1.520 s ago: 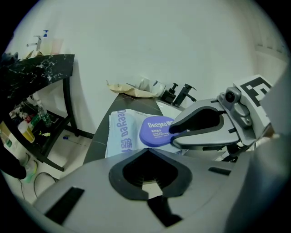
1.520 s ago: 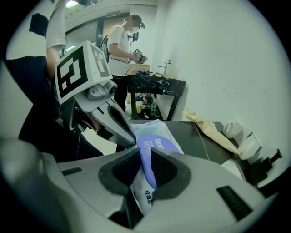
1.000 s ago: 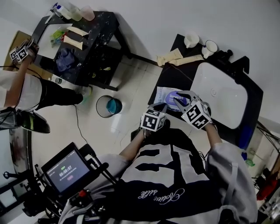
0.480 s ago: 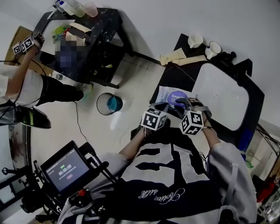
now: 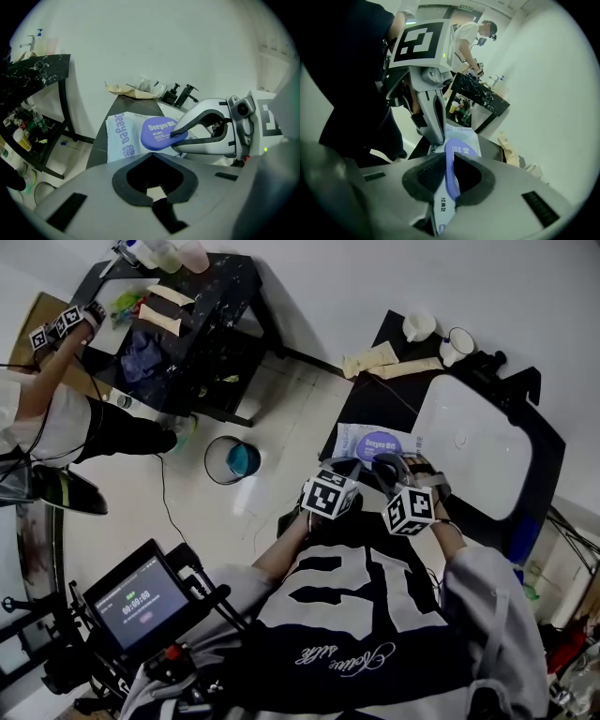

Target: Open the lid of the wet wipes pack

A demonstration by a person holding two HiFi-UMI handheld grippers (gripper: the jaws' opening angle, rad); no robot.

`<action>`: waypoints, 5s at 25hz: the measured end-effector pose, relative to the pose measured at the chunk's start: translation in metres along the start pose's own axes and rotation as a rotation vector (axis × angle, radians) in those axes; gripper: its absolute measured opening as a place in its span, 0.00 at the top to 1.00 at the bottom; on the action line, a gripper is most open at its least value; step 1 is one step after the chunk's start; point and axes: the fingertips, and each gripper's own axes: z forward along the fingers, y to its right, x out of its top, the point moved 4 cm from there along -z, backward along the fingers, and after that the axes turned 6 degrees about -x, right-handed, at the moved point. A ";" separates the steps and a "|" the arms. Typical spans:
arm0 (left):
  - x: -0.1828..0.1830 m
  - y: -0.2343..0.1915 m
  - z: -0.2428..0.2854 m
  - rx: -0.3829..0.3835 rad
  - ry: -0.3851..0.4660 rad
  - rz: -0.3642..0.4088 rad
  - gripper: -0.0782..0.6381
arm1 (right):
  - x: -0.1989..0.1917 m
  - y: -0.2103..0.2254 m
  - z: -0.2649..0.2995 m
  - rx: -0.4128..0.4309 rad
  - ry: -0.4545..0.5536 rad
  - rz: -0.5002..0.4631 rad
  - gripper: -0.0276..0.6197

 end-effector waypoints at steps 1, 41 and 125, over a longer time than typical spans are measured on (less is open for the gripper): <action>0.000 0.000 0.000 0.001 0.000 -0.001 0.89 | 0.000 0.001 0.000 0.002 0.003 0.000 0.88; 0.009 -0.001 -0.012 -0.047 -0.010 -0.003 0.89 | -0.019 0.140 0.061 -0.146 -0.068 0.525 0.88; -0.170 0.165 -0.276 -0.387 0.242 0.232 0.89 | 0.188 -0.256 -0.227 -0.715 0.329 1.450 0.96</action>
